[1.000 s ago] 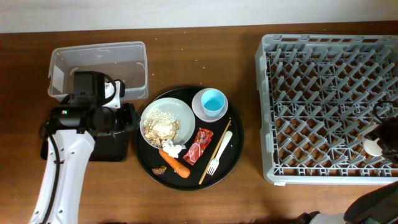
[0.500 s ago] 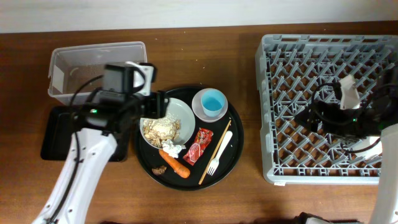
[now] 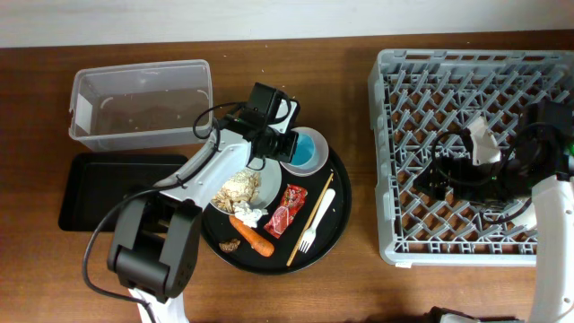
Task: Sort waste into correct bins and load items into the dishwasher rack
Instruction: 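Lift the blue cup out of the pink bowl with the left gripper, then hand the blue cup from the left gripper to the right gripper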
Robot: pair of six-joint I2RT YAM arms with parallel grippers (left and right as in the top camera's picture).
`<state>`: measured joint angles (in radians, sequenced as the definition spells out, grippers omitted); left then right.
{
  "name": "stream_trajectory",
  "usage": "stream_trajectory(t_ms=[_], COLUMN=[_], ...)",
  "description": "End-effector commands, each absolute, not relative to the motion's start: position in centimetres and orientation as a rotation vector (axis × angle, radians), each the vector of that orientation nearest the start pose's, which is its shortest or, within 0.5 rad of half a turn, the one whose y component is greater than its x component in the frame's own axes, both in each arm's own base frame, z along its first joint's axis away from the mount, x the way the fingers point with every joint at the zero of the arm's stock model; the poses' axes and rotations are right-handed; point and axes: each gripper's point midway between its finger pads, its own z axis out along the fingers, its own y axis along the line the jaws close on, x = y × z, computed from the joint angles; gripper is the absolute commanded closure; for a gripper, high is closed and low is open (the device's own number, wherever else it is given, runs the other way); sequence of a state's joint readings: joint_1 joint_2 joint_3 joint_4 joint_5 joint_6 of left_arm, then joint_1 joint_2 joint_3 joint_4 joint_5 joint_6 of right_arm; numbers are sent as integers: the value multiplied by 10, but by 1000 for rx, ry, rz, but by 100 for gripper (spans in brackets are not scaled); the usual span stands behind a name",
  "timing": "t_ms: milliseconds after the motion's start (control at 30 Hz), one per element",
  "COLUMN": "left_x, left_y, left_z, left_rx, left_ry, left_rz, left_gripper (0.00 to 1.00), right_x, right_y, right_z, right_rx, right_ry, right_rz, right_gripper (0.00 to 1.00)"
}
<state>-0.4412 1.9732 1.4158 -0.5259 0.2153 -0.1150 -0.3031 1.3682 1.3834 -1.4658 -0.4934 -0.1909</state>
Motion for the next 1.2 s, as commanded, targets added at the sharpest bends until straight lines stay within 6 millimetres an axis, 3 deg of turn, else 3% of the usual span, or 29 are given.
stream_trajectory(t_ms=[0, 67, 100, 167, 200, 233, 267, 300, 333, 433, 533, 600, 733, 800, 933, 1000, 1167], left_x=[425, 423, 414, 370, 341, 326, 318, 309, 301, 292, 291, 292, 307, 310, 317, 324, 310], left_y=[-239, -225, -212, -233, -259, -276, -282, -286, -291, -304, -307, -307, -303, -303, -299, -292, -301], left_z=[85, 115, 143, 171, 195, 227, 247, 266, 269, 267, 261, 260, 235, 232, 231, 231, 244], left_rx=[512, 480, 450, 494, 584, 702, 749, 794, 810, 869, 872, 870, 827, 825, 789, 758, 788], left_ry=[2609, 2618, 2628, 2660, 2573, 2392, 2278, 2166, 2162, 2161, 2195, 2202, 2325, 2333, 2350, 2350, 2304], left_rz=[-464, -456, -504, -952, -1345, -1624, -1774, -1921, -1960, -1952, -1912, -1901, -1688, -1656, -1630, -1622, -1756], left_gripper=[99, 100, 99, 100, 100, 100, 100, 100, 100, 100, 100, 100, 100, 100, 100, 100, 100], right_x=[249, 250, 253, 260, 270, 272, 272, 273, 272, 262, 259, 257, 255, 252, 244, 236, 253], right_y=[4, 0, -1, 2, 26, 41, 50, 72, 85, 125, 147, 151, 151, 151, 146, 138, 144], right_z=[208, 206, 205, 204, 210, 215, 216, 233, 244, 257, 276, 282, 275, 274, 256, 238, 251], right_rx=[94, 93, 91, 82, -83, -185, -236, -369, -437, -604, -676, -679, -691, -674, -670, -690, -732], right_ry=[2855, 2862, 2856, 2842, 2732, 2650, 2598, 2388, 2262, 2152, 2011, 1978, 2025, 2044, 2190, 2329, 2169], right_rz=[607, 569, 563, 609, 817, 956, 1035, 1240, 1328, 1455, 1558, 1592, 1563, 1580, 1526, 1437, 1437], right_gripper=[1, 1, 1, 1, 1, 1, 1, 1, 1, 1, 0, 2, 3, 1, 1, 1, 1])
